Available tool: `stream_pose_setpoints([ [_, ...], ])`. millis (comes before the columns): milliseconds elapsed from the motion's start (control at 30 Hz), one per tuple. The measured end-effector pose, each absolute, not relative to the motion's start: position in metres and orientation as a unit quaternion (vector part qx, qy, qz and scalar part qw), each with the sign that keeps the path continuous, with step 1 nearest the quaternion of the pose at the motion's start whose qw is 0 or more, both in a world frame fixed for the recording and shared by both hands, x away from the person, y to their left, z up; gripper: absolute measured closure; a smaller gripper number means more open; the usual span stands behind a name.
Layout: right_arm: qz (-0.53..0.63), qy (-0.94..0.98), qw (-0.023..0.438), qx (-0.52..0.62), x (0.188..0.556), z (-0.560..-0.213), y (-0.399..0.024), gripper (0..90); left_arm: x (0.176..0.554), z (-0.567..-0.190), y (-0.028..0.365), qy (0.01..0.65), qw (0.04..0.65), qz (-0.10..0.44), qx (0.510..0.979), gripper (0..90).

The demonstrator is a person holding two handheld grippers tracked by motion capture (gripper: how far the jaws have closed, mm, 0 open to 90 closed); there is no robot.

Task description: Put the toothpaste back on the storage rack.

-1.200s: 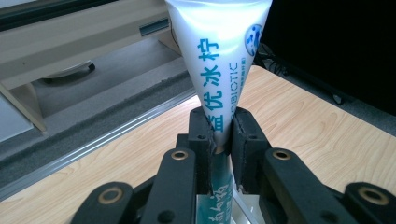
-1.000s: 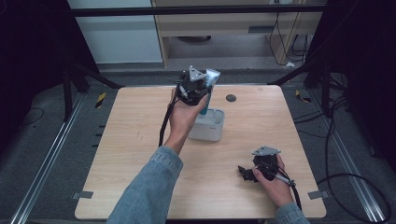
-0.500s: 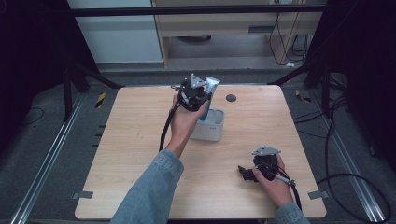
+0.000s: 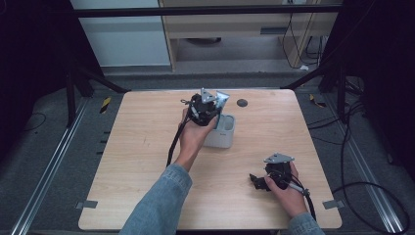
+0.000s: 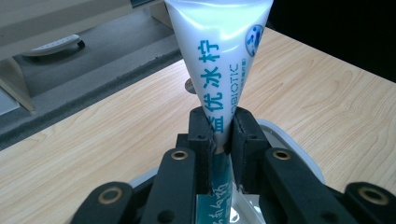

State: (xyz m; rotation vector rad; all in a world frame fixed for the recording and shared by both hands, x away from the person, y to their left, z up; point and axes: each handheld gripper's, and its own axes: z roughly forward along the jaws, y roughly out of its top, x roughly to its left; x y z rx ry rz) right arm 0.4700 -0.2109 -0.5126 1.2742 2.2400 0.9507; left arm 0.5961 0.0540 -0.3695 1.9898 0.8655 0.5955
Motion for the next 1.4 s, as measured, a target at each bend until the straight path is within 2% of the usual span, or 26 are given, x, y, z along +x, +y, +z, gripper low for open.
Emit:
stream_pose_setpoints([
  [1400,0.339,0.8,0.196,0.455,0.47,-0.513,-0.211,0.4,0.591,-0.389,0.052,0.339,0.415,0.236,0.811,79.1],
])
